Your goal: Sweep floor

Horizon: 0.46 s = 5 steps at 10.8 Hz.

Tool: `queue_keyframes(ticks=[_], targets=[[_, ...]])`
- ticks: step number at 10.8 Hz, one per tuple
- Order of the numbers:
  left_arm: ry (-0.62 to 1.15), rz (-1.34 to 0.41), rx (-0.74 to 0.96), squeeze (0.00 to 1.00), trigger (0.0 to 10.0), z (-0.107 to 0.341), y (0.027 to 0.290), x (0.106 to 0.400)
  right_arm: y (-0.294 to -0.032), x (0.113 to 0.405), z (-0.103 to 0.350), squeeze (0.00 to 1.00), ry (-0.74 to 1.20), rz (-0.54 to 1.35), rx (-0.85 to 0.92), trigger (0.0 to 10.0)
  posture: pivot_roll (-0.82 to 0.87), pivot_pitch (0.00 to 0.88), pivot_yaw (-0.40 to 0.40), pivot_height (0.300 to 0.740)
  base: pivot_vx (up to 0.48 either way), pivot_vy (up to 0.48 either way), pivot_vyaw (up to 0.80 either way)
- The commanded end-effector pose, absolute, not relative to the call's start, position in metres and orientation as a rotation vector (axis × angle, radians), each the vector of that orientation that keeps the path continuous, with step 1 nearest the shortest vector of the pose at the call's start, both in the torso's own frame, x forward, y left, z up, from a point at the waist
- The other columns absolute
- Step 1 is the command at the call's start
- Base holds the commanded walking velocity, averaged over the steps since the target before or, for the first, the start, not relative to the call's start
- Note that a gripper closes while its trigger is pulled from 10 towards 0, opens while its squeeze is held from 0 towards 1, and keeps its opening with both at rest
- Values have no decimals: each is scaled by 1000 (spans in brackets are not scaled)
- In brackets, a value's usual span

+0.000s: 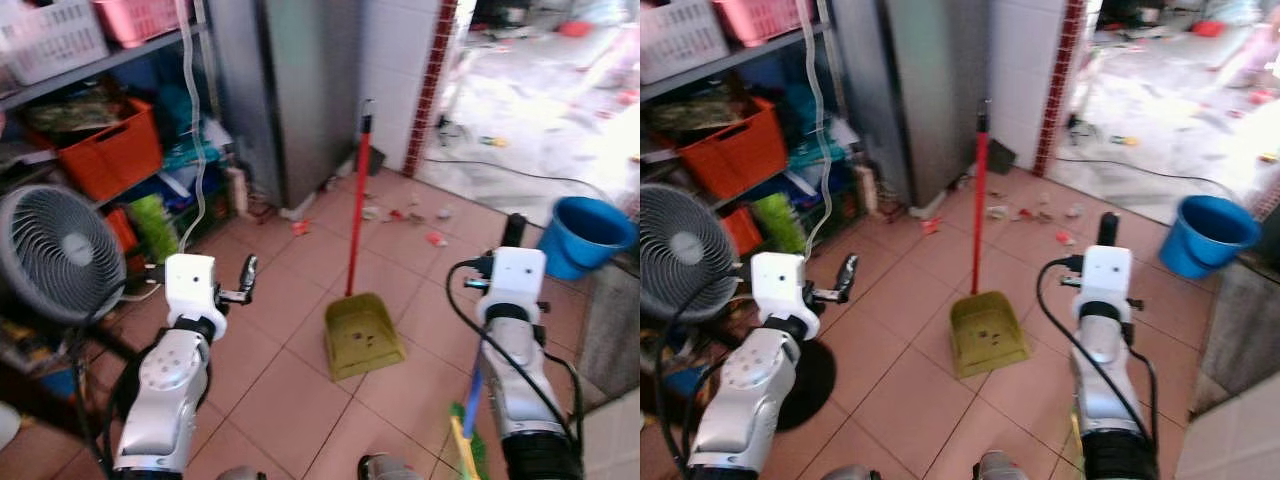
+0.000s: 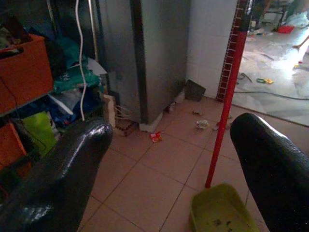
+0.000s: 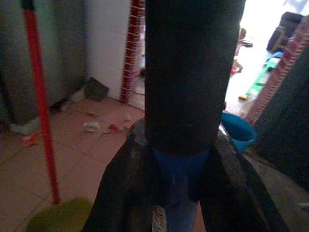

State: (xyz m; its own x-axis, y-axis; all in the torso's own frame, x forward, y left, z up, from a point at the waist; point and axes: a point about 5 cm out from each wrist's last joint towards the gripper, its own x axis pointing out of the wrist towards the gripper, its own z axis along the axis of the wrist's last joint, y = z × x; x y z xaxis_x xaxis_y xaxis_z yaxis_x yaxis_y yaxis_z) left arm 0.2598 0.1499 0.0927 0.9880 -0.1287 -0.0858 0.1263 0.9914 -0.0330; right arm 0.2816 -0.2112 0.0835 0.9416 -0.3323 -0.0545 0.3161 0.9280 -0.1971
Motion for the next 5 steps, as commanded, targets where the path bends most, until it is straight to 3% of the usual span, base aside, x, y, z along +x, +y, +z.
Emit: queue_keyframes(ticks=[1, 5], targets=[[80, -130, -38, 0, 10000, 96, 149, 260, -209, 282, 89, 0, 53, -317, -163, 10000, -49, 0, 72, 740, 0, 0, 0], [80, -119, -20, 0, 10000, 95, 149, 256, -209, 284, 94, 0, 48, -286, -165, 10000, -40, 0, 59, 740, 0, 0, 0]])
